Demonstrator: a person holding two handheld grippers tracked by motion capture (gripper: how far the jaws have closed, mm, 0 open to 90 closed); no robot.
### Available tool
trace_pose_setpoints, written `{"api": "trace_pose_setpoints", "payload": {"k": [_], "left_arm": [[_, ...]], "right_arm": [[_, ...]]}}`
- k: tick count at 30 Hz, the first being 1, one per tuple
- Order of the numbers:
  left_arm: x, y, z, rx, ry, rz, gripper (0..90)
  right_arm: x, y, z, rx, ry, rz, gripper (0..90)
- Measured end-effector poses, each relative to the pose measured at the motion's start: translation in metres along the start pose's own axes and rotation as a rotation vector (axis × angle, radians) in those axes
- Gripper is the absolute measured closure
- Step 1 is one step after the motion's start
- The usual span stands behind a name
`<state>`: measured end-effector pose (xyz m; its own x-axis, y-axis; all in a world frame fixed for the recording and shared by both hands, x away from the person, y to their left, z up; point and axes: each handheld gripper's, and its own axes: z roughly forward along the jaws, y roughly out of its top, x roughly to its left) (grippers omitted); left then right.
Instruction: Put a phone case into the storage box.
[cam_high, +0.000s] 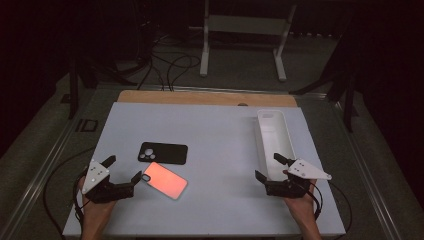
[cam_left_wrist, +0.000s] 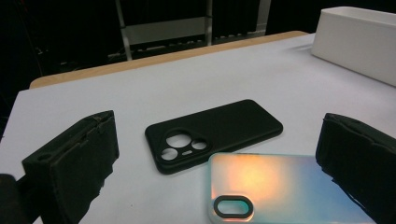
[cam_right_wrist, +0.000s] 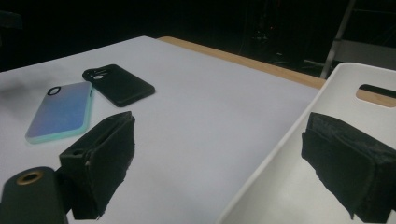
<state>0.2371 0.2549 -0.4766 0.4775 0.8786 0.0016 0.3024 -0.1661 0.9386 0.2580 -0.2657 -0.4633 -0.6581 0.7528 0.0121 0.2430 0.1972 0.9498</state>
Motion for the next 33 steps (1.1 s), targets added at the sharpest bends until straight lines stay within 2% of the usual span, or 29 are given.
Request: {"api": "trace_pose_setpoints", "payload": {"k": [19,33], "left_arm": [[-0.001,0.0,0.002,0.012,-0.002,0.002,1.2],[-0.002,0.0,0.002,0.01,0.002,0.003,2.0]], "right_arm": [[0.008,0.011,0.004,-0.003,0.018,-0.025,9.6],[0.019,0.021,0.013,-0.006,0.054,-0.05,9.6]]}}
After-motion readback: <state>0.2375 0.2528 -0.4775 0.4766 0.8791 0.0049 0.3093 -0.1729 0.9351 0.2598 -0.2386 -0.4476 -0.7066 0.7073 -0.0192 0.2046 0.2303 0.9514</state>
